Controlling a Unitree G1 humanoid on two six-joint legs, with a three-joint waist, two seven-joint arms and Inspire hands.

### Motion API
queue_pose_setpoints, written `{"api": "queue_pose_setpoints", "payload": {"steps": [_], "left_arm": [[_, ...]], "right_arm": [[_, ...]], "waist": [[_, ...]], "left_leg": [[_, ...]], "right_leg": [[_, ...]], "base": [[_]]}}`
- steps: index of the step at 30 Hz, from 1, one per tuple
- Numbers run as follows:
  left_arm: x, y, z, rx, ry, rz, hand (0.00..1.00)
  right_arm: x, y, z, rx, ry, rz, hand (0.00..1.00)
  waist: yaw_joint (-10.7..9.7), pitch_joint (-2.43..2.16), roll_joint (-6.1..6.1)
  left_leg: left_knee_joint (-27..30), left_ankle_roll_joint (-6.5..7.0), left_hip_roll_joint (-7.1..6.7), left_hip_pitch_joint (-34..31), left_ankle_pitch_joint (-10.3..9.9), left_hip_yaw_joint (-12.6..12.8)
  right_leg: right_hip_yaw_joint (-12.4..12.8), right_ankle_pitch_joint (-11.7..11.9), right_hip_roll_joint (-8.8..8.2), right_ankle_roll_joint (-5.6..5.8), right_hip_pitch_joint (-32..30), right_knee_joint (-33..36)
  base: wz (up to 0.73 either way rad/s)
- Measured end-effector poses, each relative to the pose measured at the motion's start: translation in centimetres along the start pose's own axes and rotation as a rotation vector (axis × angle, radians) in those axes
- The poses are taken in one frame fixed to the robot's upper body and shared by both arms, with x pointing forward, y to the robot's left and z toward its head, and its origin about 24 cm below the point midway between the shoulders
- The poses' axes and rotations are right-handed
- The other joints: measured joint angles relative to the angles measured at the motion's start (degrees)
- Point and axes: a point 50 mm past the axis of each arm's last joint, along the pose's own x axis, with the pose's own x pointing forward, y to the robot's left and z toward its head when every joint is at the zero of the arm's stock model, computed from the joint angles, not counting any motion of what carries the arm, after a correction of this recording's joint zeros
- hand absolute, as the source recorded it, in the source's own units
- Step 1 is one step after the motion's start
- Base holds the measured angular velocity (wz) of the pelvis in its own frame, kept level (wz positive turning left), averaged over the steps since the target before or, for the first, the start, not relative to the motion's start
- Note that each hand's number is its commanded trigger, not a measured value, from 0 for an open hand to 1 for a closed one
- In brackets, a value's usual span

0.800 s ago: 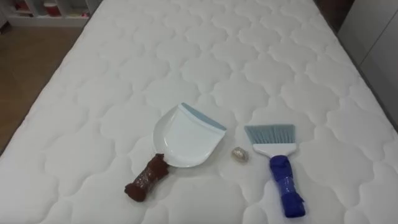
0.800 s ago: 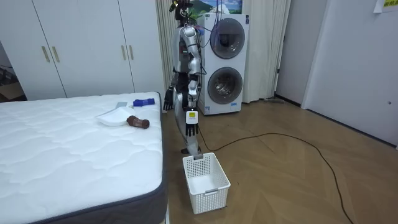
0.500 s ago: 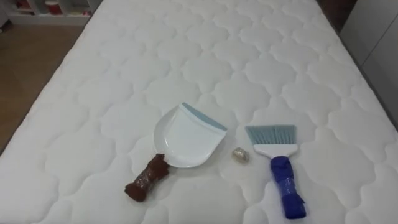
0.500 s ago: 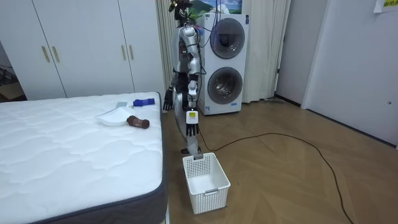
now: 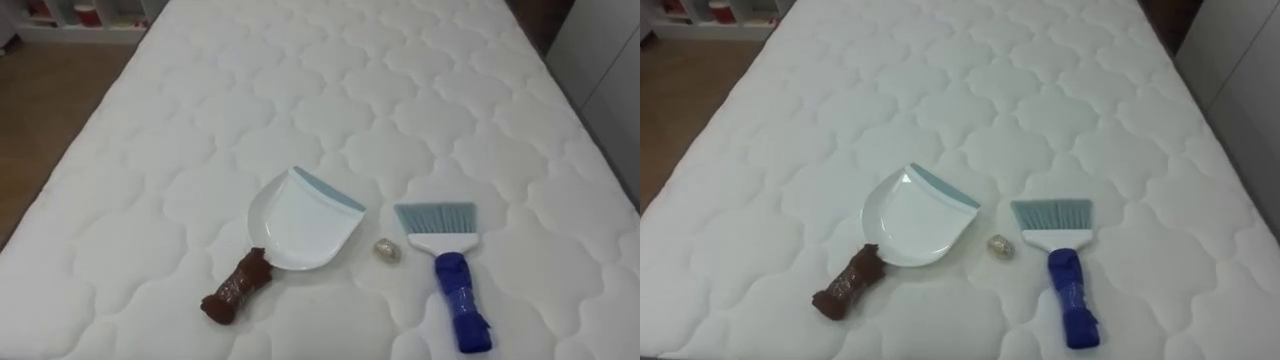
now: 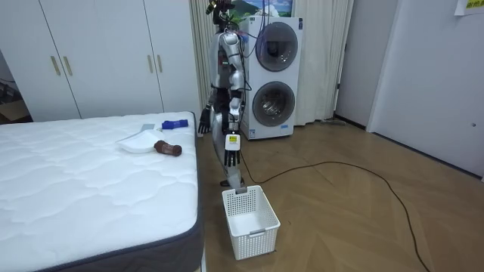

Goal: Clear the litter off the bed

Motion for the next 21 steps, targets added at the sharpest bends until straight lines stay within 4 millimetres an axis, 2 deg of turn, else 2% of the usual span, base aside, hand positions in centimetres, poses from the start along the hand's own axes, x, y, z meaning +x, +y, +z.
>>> {"api": "queue_pose_setpoints", "payload": {"steps": [5, 10, 14, 15, 17, 21], "left_arm": [[-0.1, 1.9, 2.9, -0.113, -0.160, 0.138, 0.00], [-1.9, 4.7, 9.0, -0.203, -0.479, 0.302, 0.00], [-3.0, 5.0, 11.7, -0.225, -0.623, 0.336, 0.00], [-3.2, 4.8, 12.4, -0.225, -0.652, 0.333, 0.00], [-3.6, 4.7, 13.3, -0.218, -0.692, 0.336, 0.00], [-5.3, 4.7, 15.7, -0.211, -0.825, 0.355, 0.00]], "right_arm": [[0.0, -0.1, -0.1, -0.001, -0.013, 0.000, 0.00], [-0.1, -0.3, 0.1, -0.015, -0.030, 0.002, 0.00], [-0.1, -0.3, 0.3, -0.017, -0.044, 0.011, 0.00], [-0.1, -0.3, 0.4, -0.016, -0.048, 0.015, 0.00], [-0.1, -0.3, 0.3, -0.009, -0.055, 0.021, 0.00], [-0.1, -0.2, 0.5, -0.011, -0.059, 0.023, 0.00]], "waist": [[0.0, 0.09, 0.01], [0.1, 0.06, -0.55], [-0.3, 0.00, -0.46], [-0.3, -0.30, -0.68], [-0.4, -0.14, -0.38], [-0.6, -0.35, -0.42]], "left_leg": [[0.1, 0.00, -0.01, -0.1, 0.0, -0.1], [0.6, 0.01, -0.18, -1.1, 0.0, -0.7], [0.7, 0.01, -0.19, -1.4, 0.0, -0.9], [0.9, 0.01, -0.19, -1.9, 0.0, -1.0], [1.0, 0.01, -0.19, -2.1, 0.0, -1.2], [1.0, 0.01, -0.19, -2.7, 0.0, -1.2]], "right_leg": [[-0.1, 0.0, 0.00, 0.00, -0.1, 0.0], [-0.4, 0.0, -0.04, 0.00, -0.4, 0.1], [-0.6, 0.0, -0.02, 0.00, -0.7, 0.1], [-0.8, 0.0, -0.02, -0.01, -1.0, 0.2], [-0.9, 0.0, 0.00, -0.04, -1.1, 0.2], [-0.9, 0.0, -0.02, -0.04, -1.9, 0.4]], "base": [[0.00], [0.06], [0.01], [0.05], [0.05], [0.00]]}}
